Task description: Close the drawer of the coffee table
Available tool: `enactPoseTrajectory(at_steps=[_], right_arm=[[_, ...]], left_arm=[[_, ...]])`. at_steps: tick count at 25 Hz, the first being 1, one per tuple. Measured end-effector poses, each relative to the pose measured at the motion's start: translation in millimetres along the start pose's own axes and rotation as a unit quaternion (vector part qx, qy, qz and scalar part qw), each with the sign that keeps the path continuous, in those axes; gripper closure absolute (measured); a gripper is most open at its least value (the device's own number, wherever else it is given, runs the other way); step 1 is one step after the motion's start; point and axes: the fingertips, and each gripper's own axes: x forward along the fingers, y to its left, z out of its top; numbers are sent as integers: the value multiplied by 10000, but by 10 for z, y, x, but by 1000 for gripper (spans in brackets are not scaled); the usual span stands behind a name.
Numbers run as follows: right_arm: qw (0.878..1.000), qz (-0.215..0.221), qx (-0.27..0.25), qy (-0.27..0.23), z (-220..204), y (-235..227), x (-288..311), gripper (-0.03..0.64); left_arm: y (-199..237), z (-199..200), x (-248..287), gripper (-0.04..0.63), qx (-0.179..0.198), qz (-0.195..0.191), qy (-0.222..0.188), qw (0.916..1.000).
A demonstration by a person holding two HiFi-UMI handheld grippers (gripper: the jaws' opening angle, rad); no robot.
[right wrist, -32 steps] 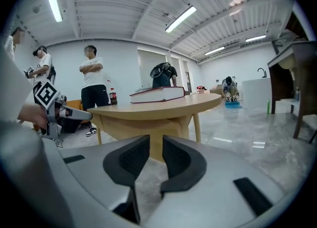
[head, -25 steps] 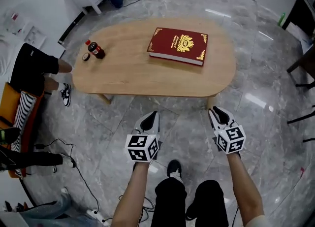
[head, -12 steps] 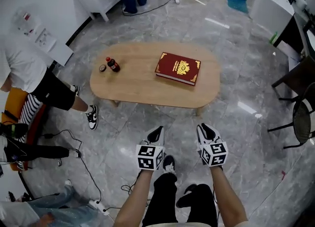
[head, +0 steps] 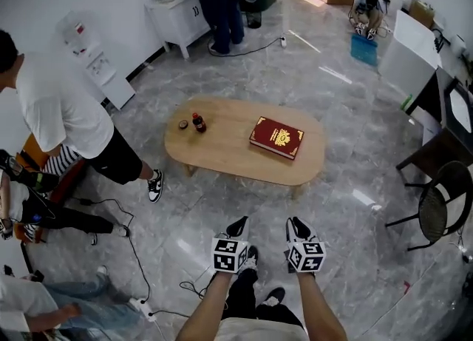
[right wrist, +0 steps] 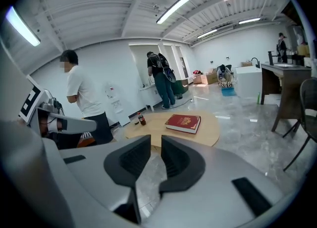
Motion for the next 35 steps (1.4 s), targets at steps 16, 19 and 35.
enactPoseTrajectory(at_steps=[16, 19, 35], right_arm=[[9995, -38, 139, -278, -283, 378, -1509, 595], [9994, -6, 218, -284, -392, 435, -1642, 600], [9995, -141, -43, -273, -483, 389, -1949, 601]], left_arm=[[-888, -491, -1320, 586, -268, 124, -396, 9988], [-942, -587, -1402, 586, -194, 89, -370, 9991], [-1122, -549, -1490, 586, -65, 29, -484, 9988]])
